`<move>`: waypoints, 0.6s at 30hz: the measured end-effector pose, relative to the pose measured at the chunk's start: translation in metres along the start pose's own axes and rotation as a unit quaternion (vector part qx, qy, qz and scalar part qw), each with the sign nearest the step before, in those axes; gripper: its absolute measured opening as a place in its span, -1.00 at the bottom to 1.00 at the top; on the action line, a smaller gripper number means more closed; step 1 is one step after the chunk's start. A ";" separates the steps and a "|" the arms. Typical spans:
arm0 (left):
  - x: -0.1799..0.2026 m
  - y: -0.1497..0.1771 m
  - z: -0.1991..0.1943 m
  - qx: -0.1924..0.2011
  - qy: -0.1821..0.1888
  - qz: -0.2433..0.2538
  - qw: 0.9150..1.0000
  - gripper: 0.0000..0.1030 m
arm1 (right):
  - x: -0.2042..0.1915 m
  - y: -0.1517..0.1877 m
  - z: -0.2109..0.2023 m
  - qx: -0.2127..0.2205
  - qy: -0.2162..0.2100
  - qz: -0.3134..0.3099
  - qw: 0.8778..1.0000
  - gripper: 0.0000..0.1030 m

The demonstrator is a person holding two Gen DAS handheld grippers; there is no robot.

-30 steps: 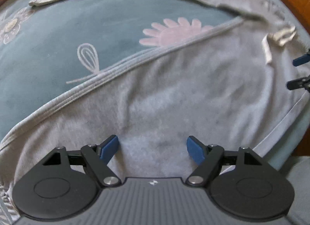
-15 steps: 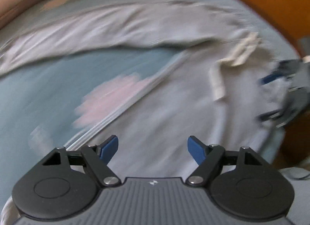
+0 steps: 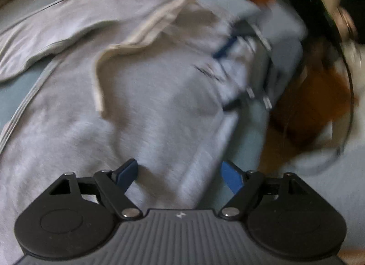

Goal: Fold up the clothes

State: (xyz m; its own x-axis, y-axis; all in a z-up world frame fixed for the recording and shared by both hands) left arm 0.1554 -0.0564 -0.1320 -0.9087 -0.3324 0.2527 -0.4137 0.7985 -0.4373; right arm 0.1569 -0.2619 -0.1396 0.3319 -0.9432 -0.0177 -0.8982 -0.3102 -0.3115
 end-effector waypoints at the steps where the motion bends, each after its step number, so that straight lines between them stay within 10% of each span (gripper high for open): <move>1: 0.007 0.002 0.000 -0.010 0.008 0.012 1.000 0.58 | 0.001 0.003 -0.001 -0.001 0.000 0.001 1.000 1.00; 6: 0.023 -0.004 -0.011 -0.015 0.038 0.025 0.999 0.57 | 0.006 0.008 -0.010 -0.029 0.014 -0.014 0.999 1.00; 18: -0.006 -0.064 0.021 0.029 -0.029 0.011 0.999 0.60 | 0.060 0.020 -0.017 0.012 0.021 0.085 0.996 1.00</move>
State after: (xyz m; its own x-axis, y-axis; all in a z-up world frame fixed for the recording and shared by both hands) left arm 0.1863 -0.1162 -0.1231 -0.9190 -0.3445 0.1918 -0.3937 0.7768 -0.4914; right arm 0.1536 -0.3264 -0.1307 0.1634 -0.9860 -0.0322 -0.9332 -0.1439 -0.3293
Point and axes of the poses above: each gripper's, at about its wrist camera, not at the fingertips, and z roughly the way its jaws point, x to its right, y to its underside, the point moved 3 cm from there along z, roughly the way its jaws point, and after that the axes turned 4 degrees about -z, right-handed, at the moved point
